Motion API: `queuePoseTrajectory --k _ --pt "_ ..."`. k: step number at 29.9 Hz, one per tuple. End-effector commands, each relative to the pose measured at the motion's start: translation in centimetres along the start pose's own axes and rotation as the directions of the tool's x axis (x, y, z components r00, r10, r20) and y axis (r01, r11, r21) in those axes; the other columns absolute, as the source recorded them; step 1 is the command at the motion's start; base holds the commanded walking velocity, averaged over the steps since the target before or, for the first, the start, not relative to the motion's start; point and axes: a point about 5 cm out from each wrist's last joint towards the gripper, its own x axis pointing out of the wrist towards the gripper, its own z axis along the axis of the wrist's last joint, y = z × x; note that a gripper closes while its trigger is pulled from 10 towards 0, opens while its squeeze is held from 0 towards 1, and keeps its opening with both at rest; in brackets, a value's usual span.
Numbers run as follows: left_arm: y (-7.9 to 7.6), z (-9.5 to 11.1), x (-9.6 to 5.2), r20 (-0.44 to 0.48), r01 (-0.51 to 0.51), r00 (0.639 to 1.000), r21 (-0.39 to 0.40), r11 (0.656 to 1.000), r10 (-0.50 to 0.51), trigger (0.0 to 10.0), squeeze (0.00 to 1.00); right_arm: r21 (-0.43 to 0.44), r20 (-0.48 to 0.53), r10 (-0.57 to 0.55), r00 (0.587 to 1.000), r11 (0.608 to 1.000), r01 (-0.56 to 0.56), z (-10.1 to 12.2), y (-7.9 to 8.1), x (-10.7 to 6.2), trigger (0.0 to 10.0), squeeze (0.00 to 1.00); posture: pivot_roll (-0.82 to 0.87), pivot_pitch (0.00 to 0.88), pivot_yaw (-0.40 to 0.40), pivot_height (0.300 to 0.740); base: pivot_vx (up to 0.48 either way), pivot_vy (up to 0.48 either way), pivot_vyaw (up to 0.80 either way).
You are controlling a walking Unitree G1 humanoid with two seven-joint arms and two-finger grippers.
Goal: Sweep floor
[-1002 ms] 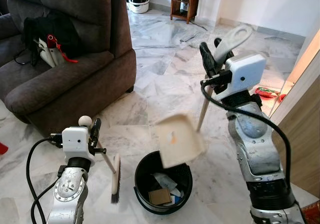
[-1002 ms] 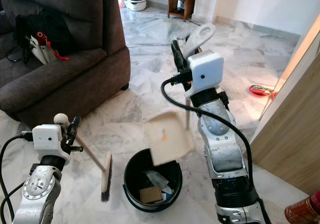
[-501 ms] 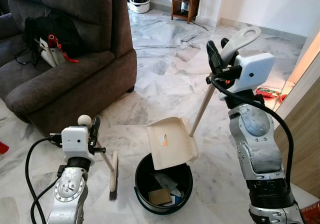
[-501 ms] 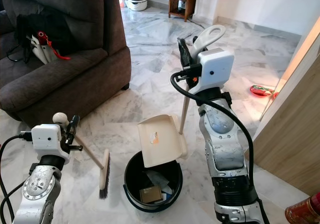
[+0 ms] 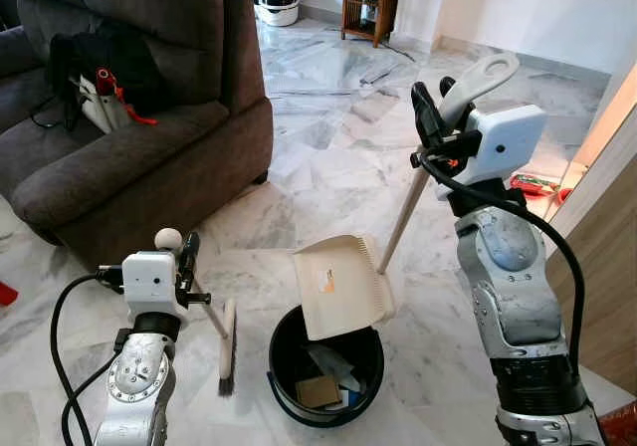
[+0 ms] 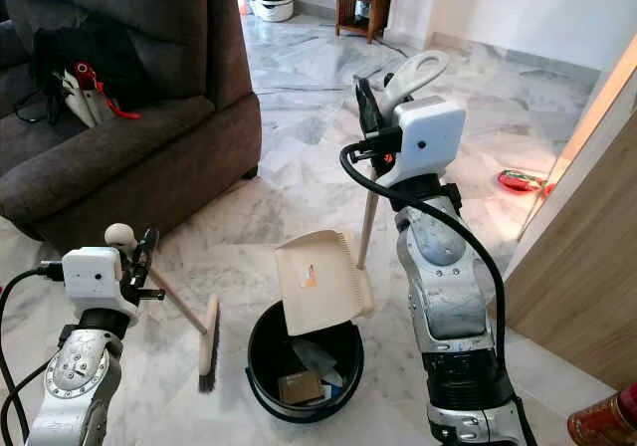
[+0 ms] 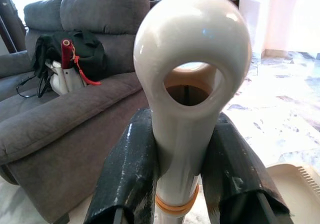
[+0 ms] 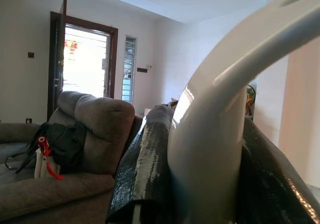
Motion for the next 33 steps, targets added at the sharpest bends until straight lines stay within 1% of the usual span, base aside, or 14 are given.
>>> queuePoseTrajectory --k 1,10,18,31,33 --pt "0.04 1.05 0.26 0.064 -0.001 0.998 -0.001 1.0 0.001 10.0 0.0 -0.007 0.076 -0.008 0.997 1.0 0.009 1.75 -0.29 0.4 10.0 0.0 0.07 0.056 0.042 0.74 0.0 0.0 0.0" --pt "0.17 1.19 0.27 0.07 -0.005 0.998 -0.003 1.0 0.005 10.0 0.0 -0.009 0.075 -0.016 0.997 1.0 0.017 1.76 -0.4 0.41 10.0 0.0 0.07 0.076 0.048 0.74 0.0 0.0 0.0" --pt "0.21 1.35 0.32 0.077 -0.008 0.997 -0.007 1.0 0.009 10.0 0.0 -0.014 0.079 -0.02 0.997 1.0 0.021 1.82 -0.66 0.49 10.0 0.0 0.07 0.08 0.049 0.74 0.0 0.0 0.0" --pt "0.35 1.5 0.34 0.084 -0.01 0.996 -0.008 1.0 0.011 10.0 0.0 -0.011 0.093 -0.013 0.996 1.0 0.014 2.11 -0.59 0.67 10.0 0.0 0.07 0.077 0.051 0.74 0.0 0.0 0.0" --pt "0.31 1.48 0.37 0.083 -0.011 0.996 -0.009 1.0 0.011 10.0 0.0 -0.011 0.093 -0.013 0.996 1.0 0.014 2.1 -0.63 0.69 10.0 0.0 0.08 0.077 0.048 0.74 -0.247 0.0 0.0"
